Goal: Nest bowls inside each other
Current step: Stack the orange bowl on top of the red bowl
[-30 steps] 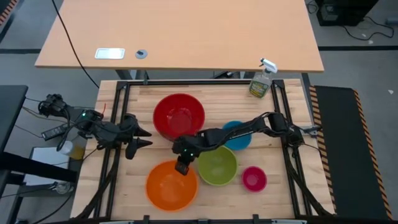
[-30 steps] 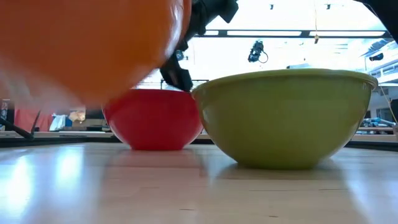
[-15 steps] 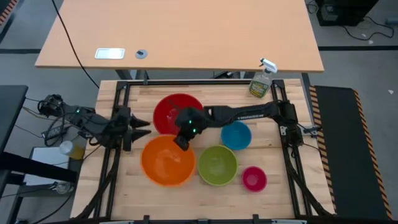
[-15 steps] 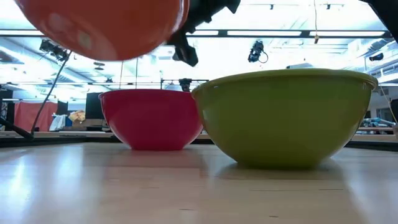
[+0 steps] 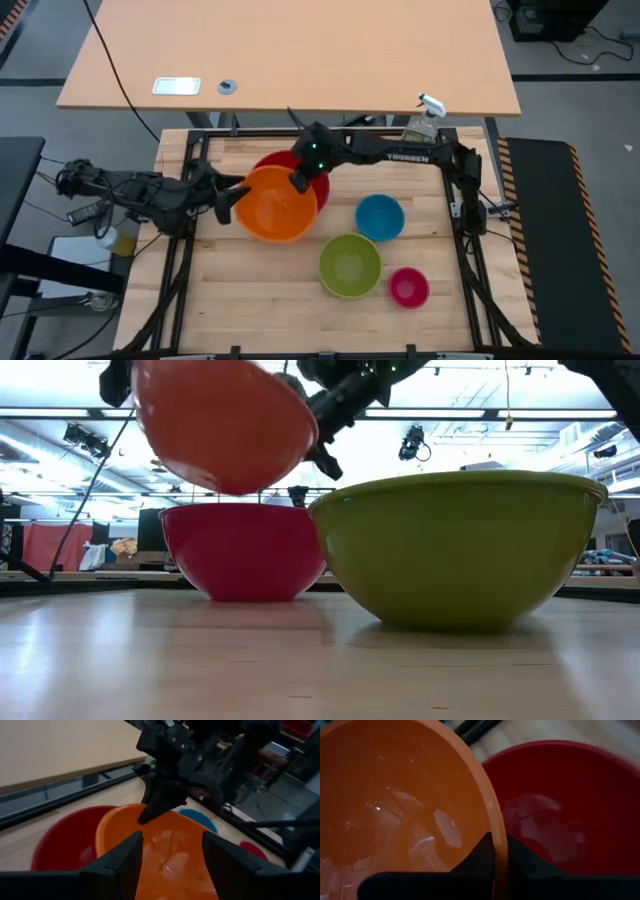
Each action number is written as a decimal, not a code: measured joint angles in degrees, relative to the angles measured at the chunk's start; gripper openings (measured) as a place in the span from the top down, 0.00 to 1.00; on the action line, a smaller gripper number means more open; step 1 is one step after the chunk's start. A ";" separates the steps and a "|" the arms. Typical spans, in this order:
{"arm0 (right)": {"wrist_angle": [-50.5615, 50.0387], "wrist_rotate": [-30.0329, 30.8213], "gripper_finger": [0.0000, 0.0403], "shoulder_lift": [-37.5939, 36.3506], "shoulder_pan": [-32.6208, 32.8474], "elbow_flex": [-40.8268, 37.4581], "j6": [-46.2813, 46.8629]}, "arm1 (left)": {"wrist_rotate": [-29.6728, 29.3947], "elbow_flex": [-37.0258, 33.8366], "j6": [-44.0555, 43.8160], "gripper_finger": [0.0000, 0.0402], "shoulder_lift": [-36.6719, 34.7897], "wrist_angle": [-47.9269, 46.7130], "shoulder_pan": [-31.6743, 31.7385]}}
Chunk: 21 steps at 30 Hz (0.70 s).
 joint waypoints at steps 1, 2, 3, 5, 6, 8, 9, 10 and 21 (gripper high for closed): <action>-0.77 0.46 0.92 0.00 -0.83 0.00 -0.45 | -0.04 0.00 0.00 0.48 0.25 0.03 0.66; -1.49 0.88 0.92 0.00 -1.62 -0.02 -1.14 | -0.08 0.00 0.02 0.48 0.52 0.15 1.26; -1.86 1.07 0.92 0.00 -2.41 -0.02 -1.85 | -0.13 0.00 0.07 0.48 0.72 0.42 1.80; -2.60 1.51 0.92 0.00 -3.94 -0.02 -3.14 | -0.17 0.00 0.11 0.48 1.59 0.85 2.98; -3.06 2.36 0.92 0.00 -4.57 0.00 -3.95 | -0.17 0.00 0.31 0.48 2.00 1.03 3.52; -4.51 4.53 0.92 0.00 -5.55 0.00 -6.12 | -0.15 0.00 0.97 0.48 3.07 1.74 4.35; -5.09 5.29 0.92 0.02 -5.98 -0.02 -7.22 | -0.15 0.00 1.11 0.48 3.73 2.07 4.64; -5.43 5.66 0.92 0.04 -6.30 -0.02 -8.03 | -0.15 0.00 1.18 0.48 4.49 2.21 4.96; -4.76 7.44 0.92 4.03 -7.26 -0.11 -13.92 | 4.08 0.00 1.51 0.48 13.60 2.16 7.50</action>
